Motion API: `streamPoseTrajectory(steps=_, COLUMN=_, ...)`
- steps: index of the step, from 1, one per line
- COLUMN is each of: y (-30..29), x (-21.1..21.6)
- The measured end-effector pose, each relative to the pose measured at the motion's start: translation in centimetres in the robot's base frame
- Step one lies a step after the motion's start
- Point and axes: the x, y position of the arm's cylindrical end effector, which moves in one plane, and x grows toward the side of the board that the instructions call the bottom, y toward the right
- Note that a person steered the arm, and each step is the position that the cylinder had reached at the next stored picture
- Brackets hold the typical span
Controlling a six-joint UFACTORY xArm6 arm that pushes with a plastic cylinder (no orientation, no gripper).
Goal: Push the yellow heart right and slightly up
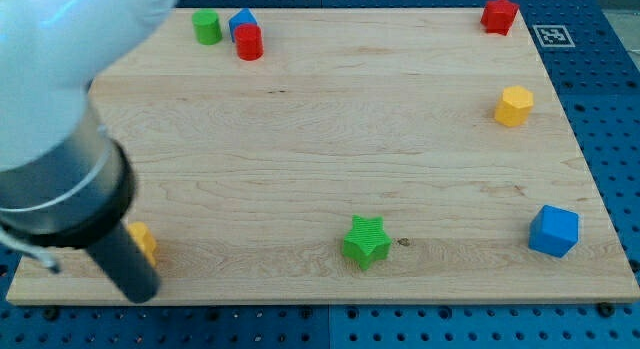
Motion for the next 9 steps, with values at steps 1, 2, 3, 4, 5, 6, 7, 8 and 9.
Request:
streamPoseTrajectory(steps=1, y=-4.7, x=-0.3)
streamPoseTrajectory(steps=2, y=-5.0, x=-1.2)
streamPoseTrajectory(steps=3, y=-4.7, x=-2.1)
streamPoseTrajectory(steps=4, y=-4.7, x=-2.4)
streamPoseTrajectory(steps=5, y=-4.7, x=-2.7)
streamPoseTrajectory(steps=6, y=-3.5, x=-2.7)
streamPoseTrajectory(steps=7, y=-2.1, x=-2.6)
streamPoseTrajectory(steps=8, y=0.3, x=-2.7)
streamPoseTrajectory(steps=9, y=1.8, x=-2.7)
